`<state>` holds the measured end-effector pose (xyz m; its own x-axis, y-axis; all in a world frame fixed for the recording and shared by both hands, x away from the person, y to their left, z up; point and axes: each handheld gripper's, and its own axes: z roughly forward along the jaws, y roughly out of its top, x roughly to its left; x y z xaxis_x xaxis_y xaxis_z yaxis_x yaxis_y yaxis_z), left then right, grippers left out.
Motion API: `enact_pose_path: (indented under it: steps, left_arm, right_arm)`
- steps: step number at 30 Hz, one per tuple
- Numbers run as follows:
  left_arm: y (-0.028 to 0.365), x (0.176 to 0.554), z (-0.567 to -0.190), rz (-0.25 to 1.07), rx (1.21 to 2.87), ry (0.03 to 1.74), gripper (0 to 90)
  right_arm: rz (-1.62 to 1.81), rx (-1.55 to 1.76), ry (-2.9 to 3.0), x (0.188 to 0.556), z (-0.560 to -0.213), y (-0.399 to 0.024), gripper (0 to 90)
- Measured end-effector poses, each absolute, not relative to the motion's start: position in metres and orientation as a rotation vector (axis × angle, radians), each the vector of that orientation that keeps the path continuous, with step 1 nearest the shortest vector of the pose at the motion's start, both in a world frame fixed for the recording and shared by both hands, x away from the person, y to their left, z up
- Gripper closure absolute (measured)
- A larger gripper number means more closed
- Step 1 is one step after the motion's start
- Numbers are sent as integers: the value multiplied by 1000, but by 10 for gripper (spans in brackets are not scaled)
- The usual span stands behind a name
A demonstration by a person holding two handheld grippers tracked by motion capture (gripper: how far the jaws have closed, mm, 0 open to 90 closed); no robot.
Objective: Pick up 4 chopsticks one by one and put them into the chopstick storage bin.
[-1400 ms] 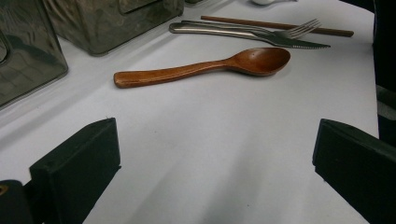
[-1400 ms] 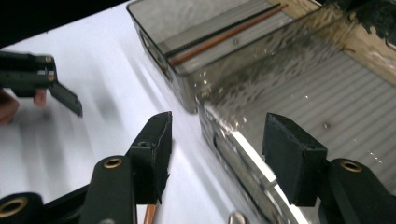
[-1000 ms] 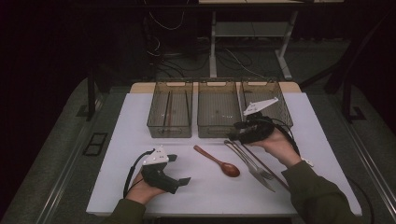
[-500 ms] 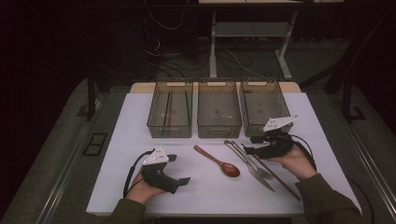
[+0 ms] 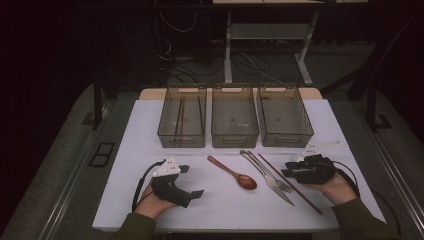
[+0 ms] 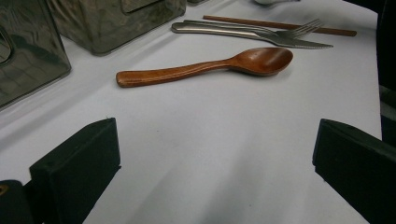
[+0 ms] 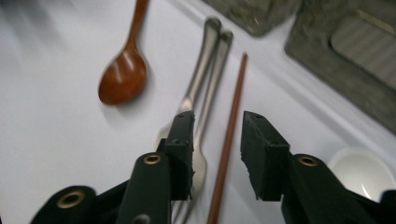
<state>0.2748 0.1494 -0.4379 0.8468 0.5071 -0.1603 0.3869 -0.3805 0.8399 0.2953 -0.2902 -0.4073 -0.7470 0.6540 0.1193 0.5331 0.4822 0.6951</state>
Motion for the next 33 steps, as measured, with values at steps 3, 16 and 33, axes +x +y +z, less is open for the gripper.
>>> enact_pose_path:
  steps: [3, 16, 33]
  left_arm:
    - [150, 275, -438, 151, 2014, 657, 0]
    - [149, 275, -438, 154, 2020, 654, 0]
    - [149, 275, -438, 152, 2022, 653, 0]
  right_arm:
    - [1085, 1054, 2567, 288, -411, -298, 691]
    - [991, 1128, 2612, 259, -429, -318, 766]
    - [868, 1095, 2614, 255, -439, -314, 813]
